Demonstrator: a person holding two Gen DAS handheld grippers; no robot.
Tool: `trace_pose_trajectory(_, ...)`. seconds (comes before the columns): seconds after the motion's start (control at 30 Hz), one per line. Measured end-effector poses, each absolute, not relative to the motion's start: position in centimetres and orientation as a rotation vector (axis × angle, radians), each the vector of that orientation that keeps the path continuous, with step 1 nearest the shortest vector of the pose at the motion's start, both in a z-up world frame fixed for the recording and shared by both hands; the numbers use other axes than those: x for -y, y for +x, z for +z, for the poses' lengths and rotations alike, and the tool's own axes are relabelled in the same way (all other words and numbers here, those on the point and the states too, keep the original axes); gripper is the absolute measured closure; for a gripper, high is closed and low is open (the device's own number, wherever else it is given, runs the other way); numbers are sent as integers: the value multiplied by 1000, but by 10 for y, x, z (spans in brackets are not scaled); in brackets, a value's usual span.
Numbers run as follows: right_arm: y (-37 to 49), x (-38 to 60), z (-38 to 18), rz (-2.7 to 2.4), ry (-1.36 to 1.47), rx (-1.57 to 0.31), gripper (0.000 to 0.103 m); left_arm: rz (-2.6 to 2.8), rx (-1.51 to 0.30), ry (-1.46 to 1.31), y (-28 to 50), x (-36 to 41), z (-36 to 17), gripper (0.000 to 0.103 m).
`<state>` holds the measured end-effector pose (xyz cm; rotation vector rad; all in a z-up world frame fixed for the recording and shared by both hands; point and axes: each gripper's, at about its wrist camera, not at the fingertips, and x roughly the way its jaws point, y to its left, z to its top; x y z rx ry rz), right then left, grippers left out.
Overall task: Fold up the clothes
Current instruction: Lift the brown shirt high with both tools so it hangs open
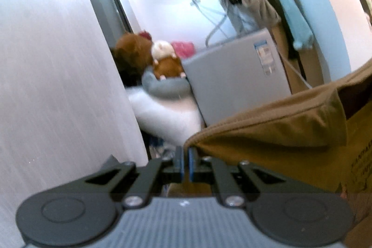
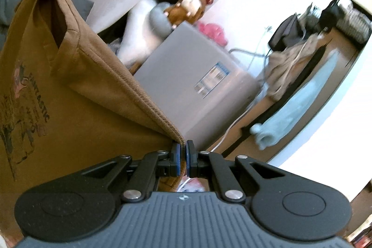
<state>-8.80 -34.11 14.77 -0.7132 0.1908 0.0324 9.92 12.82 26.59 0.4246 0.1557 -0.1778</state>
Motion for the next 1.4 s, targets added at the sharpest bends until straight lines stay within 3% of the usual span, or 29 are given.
trace_pose_trajectory(0.3, -126, 349, 198, -31, -722, -100, 99, -188, -68, 417, 57, -124, 316, 99)
trace_pose_trajectory(1.07, -297, 333, 218, -53, -720, 11, 99, -309, 37, 315, -134, -146, 335, 99)
trace_pose_trajectory(1.4, -252, 324, 172, 24, -704, -103, 99, -334, -162, 298, -105, -147, 278, 99)
